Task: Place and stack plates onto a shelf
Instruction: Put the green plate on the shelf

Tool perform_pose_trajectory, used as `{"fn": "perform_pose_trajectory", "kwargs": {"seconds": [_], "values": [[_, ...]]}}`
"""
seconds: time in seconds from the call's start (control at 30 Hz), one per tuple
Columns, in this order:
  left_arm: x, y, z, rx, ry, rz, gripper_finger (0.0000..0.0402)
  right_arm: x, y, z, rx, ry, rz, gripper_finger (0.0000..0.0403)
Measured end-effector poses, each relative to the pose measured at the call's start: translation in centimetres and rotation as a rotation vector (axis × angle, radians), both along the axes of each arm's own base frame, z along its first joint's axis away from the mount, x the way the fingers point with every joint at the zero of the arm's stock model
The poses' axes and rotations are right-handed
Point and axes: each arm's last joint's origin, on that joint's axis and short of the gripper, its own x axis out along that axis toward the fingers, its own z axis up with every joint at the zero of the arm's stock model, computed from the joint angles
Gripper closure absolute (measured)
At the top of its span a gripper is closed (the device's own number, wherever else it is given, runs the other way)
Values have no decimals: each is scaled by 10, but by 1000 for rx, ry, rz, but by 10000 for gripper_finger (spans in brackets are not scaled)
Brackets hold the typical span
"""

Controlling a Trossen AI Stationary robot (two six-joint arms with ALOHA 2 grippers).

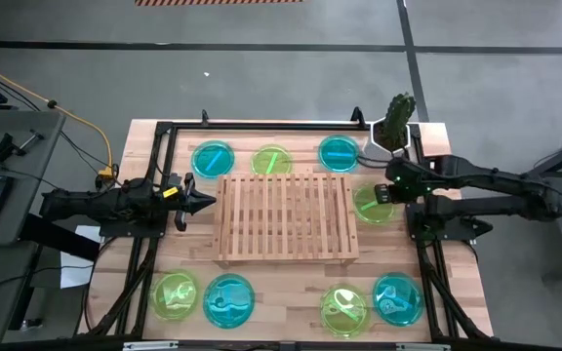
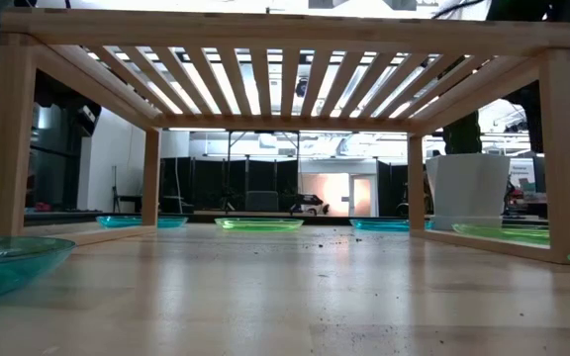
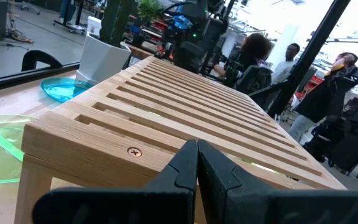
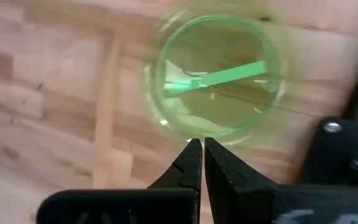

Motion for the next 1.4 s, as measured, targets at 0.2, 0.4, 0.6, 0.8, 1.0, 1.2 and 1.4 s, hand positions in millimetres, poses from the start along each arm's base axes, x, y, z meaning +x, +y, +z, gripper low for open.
{"fn": "perform_pose_trajectory", "kwargs": {"seconds": [0.2,0.4,0.6,0.8,1.0,1.2,1.4], "values": [[0,0,0,0,0,1,402,5,18,3,-61,-52,213,403],[0,0,0,0,0,0,401,11,47,10,-113,-197,497,403],[0,0,0,0,0,0,401,19,86,7,-160,-153,692,403],[0,0,0,0,0,0,402,20,127,-1,-264,-11,811,403],[0,0,0,0,0,0,401,21,163,-36,-380,194,981,403],[0,0,0,0,0,0,402,31,175,-68,-512,362,1001,403],[0,0,0,0,0,0,401,45,171,-88,-559,462,945,403]]}}
